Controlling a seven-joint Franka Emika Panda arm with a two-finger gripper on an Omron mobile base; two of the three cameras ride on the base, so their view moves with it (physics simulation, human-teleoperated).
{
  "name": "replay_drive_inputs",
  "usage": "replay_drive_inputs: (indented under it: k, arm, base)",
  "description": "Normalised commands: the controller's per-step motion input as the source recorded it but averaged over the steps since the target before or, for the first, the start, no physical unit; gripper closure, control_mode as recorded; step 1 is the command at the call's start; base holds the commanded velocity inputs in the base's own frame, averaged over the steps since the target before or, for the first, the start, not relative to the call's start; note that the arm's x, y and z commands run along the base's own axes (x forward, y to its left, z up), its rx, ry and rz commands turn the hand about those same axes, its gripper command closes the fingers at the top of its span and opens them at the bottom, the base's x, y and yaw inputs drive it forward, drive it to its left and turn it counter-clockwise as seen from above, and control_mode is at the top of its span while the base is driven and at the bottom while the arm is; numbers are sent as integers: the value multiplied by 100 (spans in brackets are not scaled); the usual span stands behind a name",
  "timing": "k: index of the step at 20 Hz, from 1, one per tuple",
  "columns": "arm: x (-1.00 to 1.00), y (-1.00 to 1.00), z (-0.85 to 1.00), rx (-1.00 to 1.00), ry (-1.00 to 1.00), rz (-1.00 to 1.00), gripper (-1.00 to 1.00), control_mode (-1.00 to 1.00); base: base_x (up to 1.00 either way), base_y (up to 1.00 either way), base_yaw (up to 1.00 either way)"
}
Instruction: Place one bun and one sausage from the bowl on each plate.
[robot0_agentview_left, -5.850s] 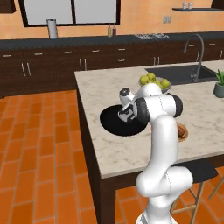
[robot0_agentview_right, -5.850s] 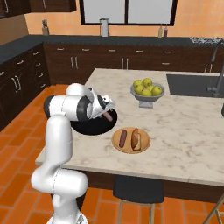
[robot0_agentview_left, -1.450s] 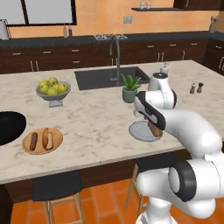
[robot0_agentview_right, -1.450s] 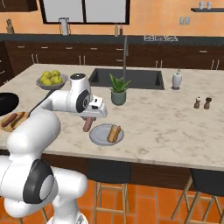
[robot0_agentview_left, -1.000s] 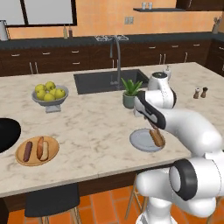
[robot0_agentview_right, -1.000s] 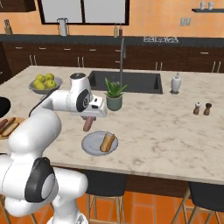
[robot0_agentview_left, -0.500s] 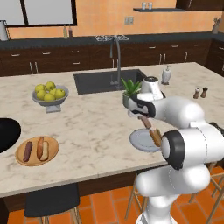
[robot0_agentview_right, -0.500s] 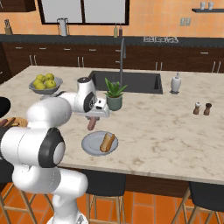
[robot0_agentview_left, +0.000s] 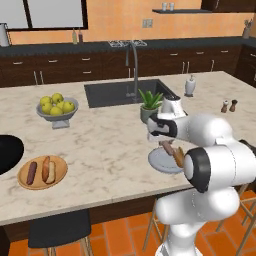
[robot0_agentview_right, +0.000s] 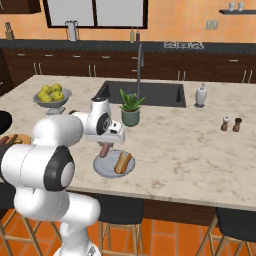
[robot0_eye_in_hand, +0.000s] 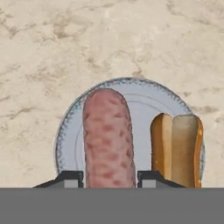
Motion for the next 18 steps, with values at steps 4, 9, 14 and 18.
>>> replay_drive_inputs:
  k: [4,9,14,18]
  arm:
    - [-50,-2,-21,0,16,0,100,-100]
    - [7,0,-12,0,24,0,100,-100]
    - [8,0,-32,0,17,0,100,-100]
    - [18,0,-33,0,-1,0,100,-100]
  base:
    - [0,0,0]
    - [0,0,0]
    - [0,0,0]
    - [0,0,0]
